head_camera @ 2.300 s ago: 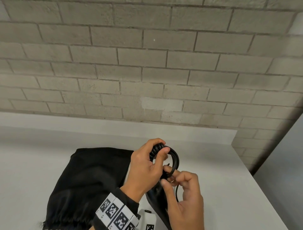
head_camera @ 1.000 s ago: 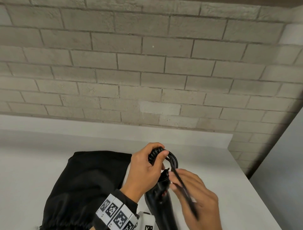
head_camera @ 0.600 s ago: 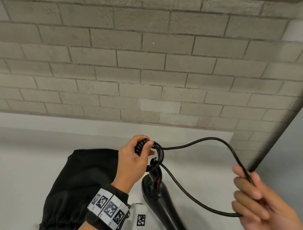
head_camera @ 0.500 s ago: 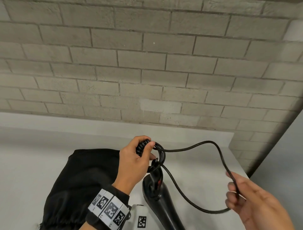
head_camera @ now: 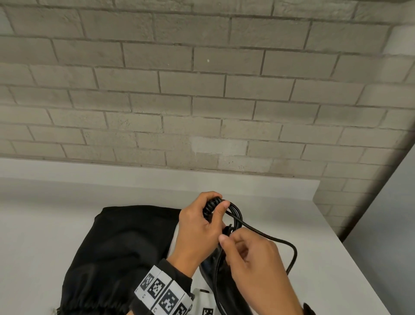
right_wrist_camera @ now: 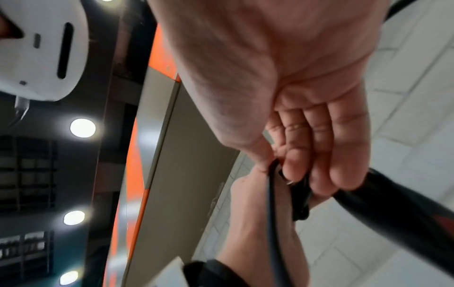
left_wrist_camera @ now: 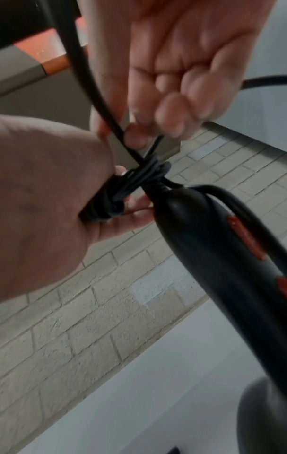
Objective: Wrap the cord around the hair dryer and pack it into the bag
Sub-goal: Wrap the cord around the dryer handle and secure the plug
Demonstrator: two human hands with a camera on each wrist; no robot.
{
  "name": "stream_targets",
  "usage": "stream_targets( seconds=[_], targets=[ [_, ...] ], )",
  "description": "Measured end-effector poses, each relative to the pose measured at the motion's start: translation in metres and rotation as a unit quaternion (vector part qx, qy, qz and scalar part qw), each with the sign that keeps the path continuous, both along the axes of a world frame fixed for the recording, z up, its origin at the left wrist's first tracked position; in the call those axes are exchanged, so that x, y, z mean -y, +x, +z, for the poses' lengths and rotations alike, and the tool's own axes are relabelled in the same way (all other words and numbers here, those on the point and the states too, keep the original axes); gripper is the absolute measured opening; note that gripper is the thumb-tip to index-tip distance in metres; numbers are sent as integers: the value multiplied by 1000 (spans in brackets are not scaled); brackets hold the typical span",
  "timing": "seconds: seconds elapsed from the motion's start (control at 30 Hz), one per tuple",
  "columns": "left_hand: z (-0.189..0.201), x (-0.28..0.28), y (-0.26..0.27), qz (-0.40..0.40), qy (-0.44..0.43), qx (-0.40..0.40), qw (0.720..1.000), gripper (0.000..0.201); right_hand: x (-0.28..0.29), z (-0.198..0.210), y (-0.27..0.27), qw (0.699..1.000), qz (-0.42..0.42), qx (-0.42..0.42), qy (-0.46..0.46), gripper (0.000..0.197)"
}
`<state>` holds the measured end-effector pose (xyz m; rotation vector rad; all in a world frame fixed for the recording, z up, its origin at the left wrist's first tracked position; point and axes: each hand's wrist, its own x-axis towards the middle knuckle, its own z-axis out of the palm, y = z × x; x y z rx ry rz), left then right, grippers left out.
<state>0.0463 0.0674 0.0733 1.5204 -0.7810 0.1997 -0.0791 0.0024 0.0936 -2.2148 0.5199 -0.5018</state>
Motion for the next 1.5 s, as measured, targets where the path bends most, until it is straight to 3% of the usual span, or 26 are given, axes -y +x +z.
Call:
stream_targets(
  seconds=[0.07,0.1,0.17,0.23,0.27,0.4,0.57,0.63,0.73,0.83,0.9,1.0,1.1,1.2,1.3,1.37,1.5],
  targets=[
    [-1,-1,3,13,6,14,1000,18,1,3,4,996,5,15,82,25],
    [-2,-1,4,20,7,22,1000,15,2,5,6,986,0,22,168,24],
    [-3,-2,6,30,1,35,999,11,2,10,8,937,2,36,347,23],
    [-3,-2,5,30,-4,35,999,14,0,14,8,904,-8,77,420,20],
    [-3,-1,4,24,-3,32,999,17,-1,14,9,904,-13,100,416,18],
    [-5,-3,3,7,10,31,999,21,-2,8,9,949,11,140,283,21],
    [-3,-9,10,-6,17,23,1000,18,-2,16,-22,941,122,179,259,17],
    [-3,-11,15,5,9,8,1000,19,4,18,-42,933,169,156,278,17],
    [-3,-13,19,9,13,6,1000,21,25,13,-67,944,193,62,260,39],
    [-3,-12,15,1,17,9,1000,22,37,-5,-76,964,181,8,196,24],
    [-4,-9,12,4,18,14,1000,22,35,-20,-82,977,134,-23,165,26],
    [-4,-4,5,1,19,29,999,21,30,-35,-85,970,126,-78,191,33],
    [-4,0,2,-2,25,42,999,29,23,-32,-69,921,178,-27,345,55],
    [-2,0,2,1,34,58,998,32,12,-13,-51,876,173,55,447,46],
    [-2,-3,4,6,36,69,997,32,1,12,-42,890,108,119,426,27],
    [-3,-5,5,0,33,59,998,32,5,19,-44,915,76,149,366,28],
    [-4,-9,6,2,34,38,999,24,14,18,-59,946,25,146,288,62]
  ],
)
